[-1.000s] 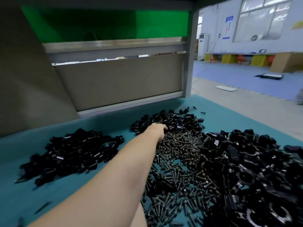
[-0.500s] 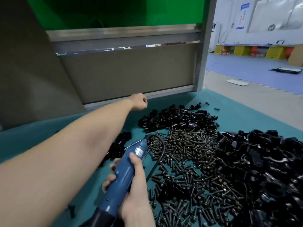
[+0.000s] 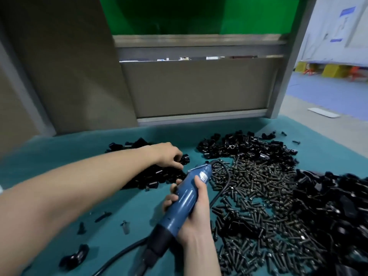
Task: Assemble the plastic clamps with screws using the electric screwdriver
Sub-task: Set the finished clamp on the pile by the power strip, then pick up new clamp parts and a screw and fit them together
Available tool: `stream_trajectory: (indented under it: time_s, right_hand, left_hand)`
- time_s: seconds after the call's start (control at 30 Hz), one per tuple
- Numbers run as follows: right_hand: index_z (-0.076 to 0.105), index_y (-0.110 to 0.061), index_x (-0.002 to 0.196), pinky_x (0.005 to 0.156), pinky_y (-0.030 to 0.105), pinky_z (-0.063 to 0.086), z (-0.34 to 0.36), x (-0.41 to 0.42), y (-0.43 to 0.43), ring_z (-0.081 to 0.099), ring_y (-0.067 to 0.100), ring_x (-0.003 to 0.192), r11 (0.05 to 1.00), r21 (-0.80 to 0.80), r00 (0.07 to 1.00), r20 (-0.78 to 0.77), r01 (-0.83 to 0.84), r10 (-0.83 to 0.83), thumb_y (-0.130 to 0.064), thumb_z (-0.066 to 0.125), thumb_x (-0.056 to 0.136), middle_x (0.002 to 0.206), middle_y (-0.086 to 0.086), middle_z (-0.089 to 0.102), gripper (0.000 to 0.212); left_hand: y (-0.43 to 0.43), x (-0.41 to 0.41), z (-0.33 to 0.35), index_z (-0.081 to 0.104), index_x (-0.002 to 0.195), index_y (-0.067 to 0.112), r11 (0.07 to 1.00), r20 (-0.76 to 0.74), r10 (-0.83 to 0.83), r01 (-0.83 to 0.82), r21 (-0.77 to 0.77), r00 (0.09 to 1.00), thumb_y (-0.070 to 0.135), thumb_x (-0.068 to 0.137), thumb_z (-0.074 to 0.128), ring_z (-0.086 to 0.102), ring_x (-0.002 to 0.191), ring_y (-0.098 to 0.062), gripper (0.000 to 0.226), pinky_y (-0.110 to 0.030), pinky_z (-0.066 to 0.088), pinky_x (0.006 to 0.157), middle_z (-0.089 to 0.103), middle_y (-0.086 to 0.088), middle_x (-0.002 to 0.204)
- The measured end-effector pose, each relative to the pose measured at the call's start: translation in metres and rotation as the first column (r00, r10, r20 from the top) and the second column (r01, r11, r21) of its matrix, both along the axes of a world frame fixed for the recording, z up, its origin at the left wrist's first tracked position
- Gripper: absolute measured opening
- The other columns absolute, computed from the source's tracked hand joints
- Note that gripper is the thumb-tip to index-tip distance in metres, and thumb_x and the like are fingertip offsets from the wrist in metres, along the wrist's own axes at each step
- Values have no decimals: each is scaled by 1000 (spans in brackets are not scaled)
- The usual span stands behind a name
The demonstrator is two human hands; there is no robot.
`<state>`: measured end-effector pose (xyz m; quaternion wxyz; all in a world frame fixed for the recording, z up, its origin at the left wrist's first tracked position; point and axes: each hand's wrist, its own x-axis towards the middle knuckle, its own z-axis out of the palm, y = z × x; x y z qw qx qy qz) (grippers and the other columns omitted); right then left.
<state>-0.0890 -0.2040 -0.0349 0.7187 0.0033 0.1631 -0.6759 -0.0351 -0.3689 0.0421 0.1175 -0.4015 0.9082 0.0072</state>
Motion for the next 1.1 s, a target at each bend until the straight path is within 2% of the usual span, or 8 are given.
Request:
stream_trajectory:
  time_s: [0.13,0.27,0.57,0.77,0.87,0.97,1.03,1.1]
  right_hand:
    - [62,-11,82,47,24,45,10,4,3,51,14,49,994,-9,984,-143,110,-110,-47,64,71,68,3,58,38]
    - [63,-14,98,53,25,45,8,8,0,58,11,57,981,-50,933,-303,185,-192,-50,52,88,70,0,65,39]
    - [62,-13,92,48,22,47,6,7,0,56,12,54,976,-170,955,-238,139,-177,-49,61,74,68,1,62,41]
    - [64,-12,98,56,27,44,5,6,-5,57,16,59,973,-142,932,-290,183,-218,-49,61,75,73,4,65,44]
    - [68,-11,96,54,23,49,6,6,-3,64,15,59,968,-79,896,-367,239,-252,-46,58,86,74,2,71,38]
    - [58,-12,121,54,22,50,11,8,-3,67,13,72,928,8,786,-533,374,-312,-39,59,93,94,3,71,39]
    - [39,-15,134,54,23,48,10,10,-4,62,15,78,897,-29,631,-701,440,-332,-23,65,91,105,4,62,50]
    - [27,-19,142,61,25,46,7,14,-6,60,18,82,891,-72,465,-832,448,-301,-13,65,88,111,7,57,67]
  left_hand:
    - [18,-7,-1,60,128,24,993,-77,107,-102,63,991,33,92,59,59,112,-25,37,-24,42,80,65,-3,125]
    - [39,-11,-12,66,111,23,981,-145,191,-189,30,971,24,89,57,62,105,-28,25,-26,42,73,66,-8,118]
    - [62,-11,-17,67,112,14,951,-183,277,-296,-90,943,20,91,56,60,108,-31,24,-31,39,75,62,-11,120]
    - [65,4,-2,64,91,6,995,-89,90,-86,47,992,6,88,55,55,76,-27,10,-33,44,66,62,-10,86]
    - [64,26,4,65,96,3,994,-211,109,-110,6,971,27,96,57,57,81,-31,25,-35,48,72,64,-13,88]
    - [70,56,15,62,83,7,941,-661,291,-333,65,692,48,97,49,61,75,-29,45,-37,48,69,63,-10,79]
    - [75,81,23,61,70,10,870,-860,384,-442,216,336,48,97,48,59,64,-23,48,-29,42,62,62,-2,65]
    - [87,107,29,64,67,10,772,-862,502,-414,483,-70,50,97,48,57,62,-19,51,-24,43,59,61,4,57]
